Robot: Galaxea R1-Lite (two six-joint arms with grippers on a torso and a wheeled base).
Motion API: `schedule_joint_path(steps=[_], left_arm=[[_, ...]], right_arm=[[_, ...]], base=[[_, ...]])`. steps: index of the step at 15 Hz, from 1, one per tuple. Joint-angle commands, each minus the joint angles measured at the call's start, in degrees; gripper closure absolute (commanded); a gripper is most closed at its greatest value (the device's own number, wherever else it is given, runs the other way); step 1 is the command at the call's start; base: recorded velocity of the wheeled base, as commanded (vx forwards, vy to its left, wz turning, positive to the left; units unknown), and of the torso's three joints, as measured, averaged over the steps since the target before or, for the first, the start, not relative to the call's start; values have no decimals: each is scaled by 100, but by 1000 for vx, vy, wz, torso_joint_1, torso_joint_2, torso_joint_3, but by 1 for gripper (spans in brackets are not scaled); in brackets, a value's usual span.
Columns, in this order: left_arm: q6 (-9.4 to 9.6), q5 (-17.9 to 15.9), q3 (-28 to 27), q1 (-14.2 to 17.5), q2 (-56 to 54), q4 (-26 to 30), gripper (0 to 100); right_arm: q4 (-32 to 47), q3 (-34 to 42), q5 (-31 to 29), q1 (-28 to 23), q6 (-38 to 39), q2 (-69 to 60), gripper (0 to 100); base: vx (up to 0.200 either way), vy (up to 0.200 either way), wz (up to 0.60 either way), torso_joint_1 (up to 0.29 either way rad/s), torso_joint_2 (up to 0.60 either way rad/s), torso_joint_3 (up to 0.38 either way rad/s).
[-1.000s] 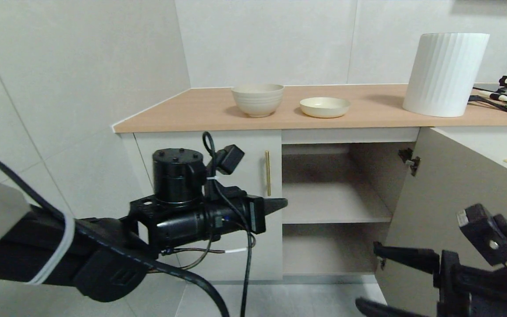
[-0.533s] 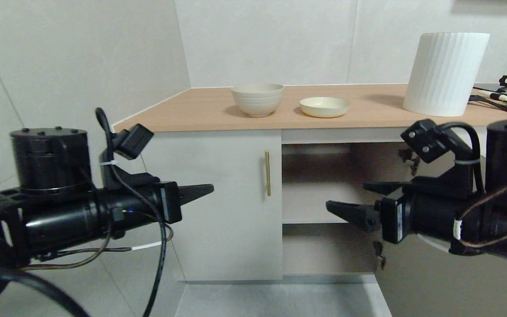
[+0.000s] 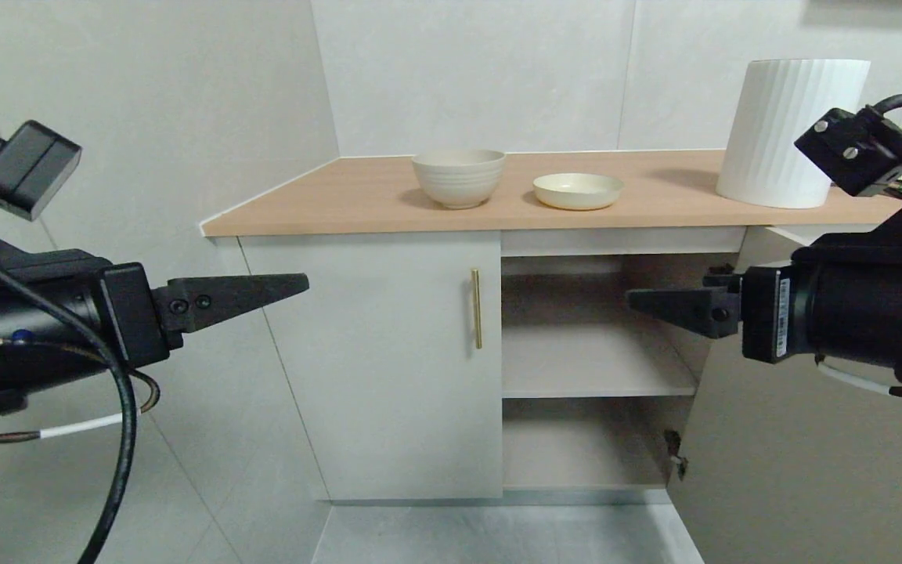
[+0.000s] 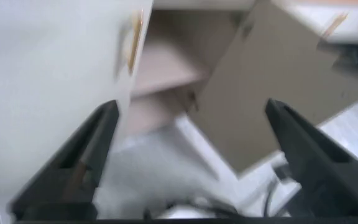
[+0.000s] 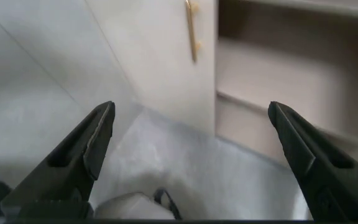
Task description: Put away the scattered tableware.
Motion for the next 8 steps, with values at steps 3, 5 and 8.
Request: schedule_joint_path(steps=[3,5,8], left_arm=[[2,19,159,-183,279,-617,0],[10,10,151,-192,147,-599,0],[19,-8,124,-201,103,-581,0]], right_arm=[[804,-174,-78,1,127,-240,0],[866,-165,-96,1,136,-249,0],[1121,-200,-43,1,127,-443,0]], base=[[0,0,0,0,0,0],[0,0,0,0,0,0],[200,0,0,-1,-1,5]])
